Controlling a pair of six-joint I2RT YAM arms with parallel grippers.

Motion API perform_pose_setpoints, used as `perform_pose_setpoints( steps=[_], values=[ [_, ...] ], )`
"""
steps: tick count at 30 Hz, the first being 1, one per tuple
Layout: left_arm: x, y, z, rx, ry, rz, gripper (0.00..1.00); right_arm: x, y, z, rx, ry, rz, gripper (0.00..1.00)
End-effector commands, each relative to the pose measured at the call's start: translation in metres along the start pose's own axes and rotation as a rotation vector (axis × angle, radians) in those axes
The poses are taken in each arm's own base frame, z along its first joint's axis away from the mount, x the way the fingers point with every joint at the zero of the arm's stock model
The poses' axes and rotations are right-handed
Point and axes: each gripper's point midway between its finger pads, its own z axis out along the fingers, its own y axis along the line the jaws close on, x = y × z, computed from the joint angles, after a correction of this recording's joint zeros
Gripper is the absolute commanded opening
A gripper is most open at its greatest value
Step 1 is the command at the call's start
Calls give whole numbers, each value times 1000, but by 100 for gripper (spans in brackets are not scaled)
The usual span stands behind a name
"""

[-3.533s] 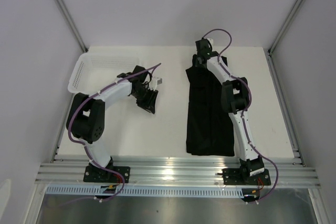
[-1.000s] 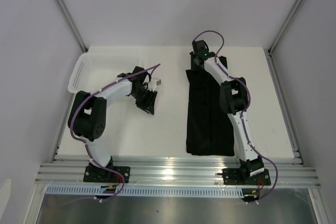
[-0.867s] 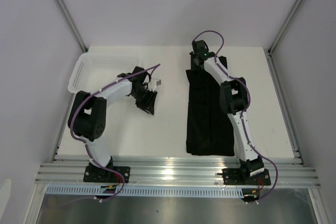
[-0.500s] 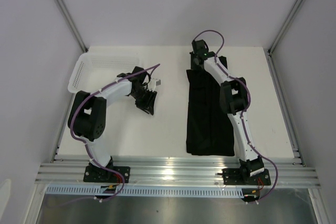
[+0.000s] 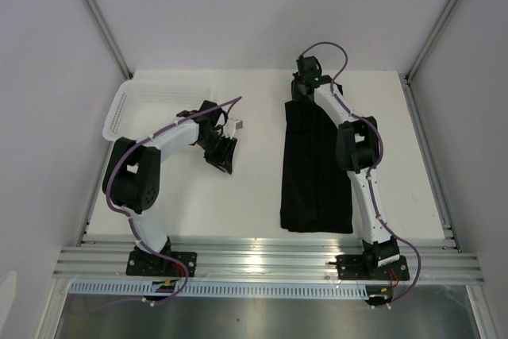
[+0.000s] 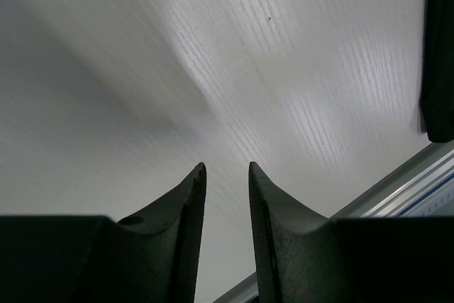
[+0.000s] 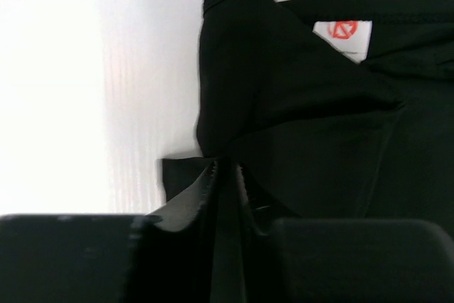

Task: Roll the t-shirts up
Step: Fold the tshirt

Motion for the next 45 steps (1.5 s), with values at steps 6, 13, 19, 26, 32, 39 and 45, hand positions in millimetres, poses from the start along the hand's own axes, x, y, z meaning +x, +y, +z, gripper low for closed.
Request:
perform_pose_setpoints(
  steps=[6,13,19,26,32,39,45],
  values=[
    [-9,-2,-4,27,-23,20,34,-27,3,-16,-32,-56,53,25],
    [-9,-2,-3,29,-21,19,34,-28,19,-36,-37,-74,-63,24],
    [-9,-1,-4,27,-22,19,34,-6,41,-45,-1,-54,-280,27],
    [-8,-2,-4,29,-20,19,34,-7,54,-39,67,-83,-400,31],
    [-8,-1,-4,27,-21,17,34,-12,58,-44,104,-120,-423,34],
    [-3,0,-2,30,-11,14,34,2,79,-46,-58,-80,-449,31],
    [-8,0,-3,29,-21,14,34,41,110,-42,-225,10,-515,33]
  ],
)
